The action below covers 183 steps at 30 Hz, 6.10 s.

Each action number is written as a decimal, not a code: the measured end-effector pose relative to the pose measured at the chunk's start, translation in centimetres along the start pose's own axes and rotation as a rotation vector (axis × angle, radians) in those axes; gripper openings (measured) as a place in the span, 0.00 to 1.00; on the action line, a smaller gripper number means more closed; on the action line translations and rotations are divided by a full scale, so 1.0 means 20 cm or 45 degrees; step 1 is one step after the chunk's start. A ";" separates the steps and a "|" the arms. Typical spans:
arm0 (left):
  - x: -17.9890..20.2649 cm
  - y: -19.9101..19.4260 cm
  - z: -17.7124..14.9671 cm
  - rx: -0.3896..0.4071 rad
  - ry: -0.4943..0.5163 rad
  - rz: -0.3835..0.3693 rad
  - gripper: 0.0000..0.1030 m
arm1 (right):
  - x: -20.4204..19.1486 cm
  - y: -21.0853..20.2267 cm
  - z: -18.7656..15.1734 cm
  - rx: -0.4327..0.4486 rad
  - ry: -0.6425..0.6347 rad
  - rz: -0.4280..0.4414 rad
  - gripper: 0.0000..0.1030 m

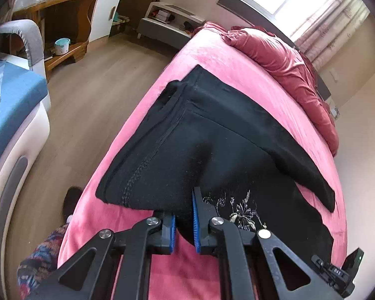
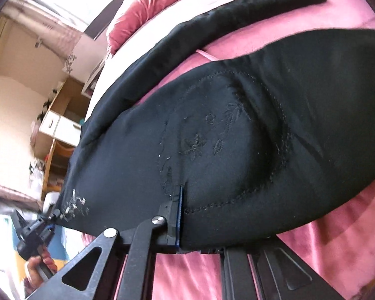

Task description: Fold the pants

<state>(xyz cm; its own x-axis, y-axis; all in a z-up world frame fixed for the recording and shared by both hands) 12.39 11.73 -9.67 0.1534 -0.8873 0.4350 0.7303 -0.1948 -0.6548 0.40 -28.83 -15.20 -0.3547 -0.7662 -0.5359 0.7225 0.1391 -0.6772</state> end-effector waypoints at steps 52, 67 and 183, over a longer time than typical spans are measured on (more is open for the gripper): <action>-0.11 -0.47 -0.20 -0.045 0.227 0.250 0.25 | 1.17 -0.62 0.49 0.485 0.443 -0.641 0.08; 0.11 -0.42 -0.07 0.058 0.340 0.225 0.29 | 1.19 -0.59 0.66 0.523 0.284 -0.803 0.06; 0.14 -0.53 0.52 0.250 0.183 -0.422 0.06 | -0.55 -0.13 0.54 0.135 -0.328 0.216 0.07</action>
<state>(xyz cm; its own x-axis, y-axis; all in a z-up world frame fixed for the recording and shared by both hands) 11.94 15.61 5.00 -0.1959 -0.8419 0.5029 0.8397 -0.4089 -0.3574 8.97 -27.53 -2.10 -0.0722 -0.8731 -0.4821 0.8210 0.2224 -0.5258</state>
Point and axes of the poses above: each gripper's, at about its wrist camera, not at the fingertips, and y roughly the way its jaws point, x to its right, z to its top, the point moved 5 cm from there along y, roughly the way its jaws point, and after that the axes turned 13 degrees about x, right-handed, at the moved point
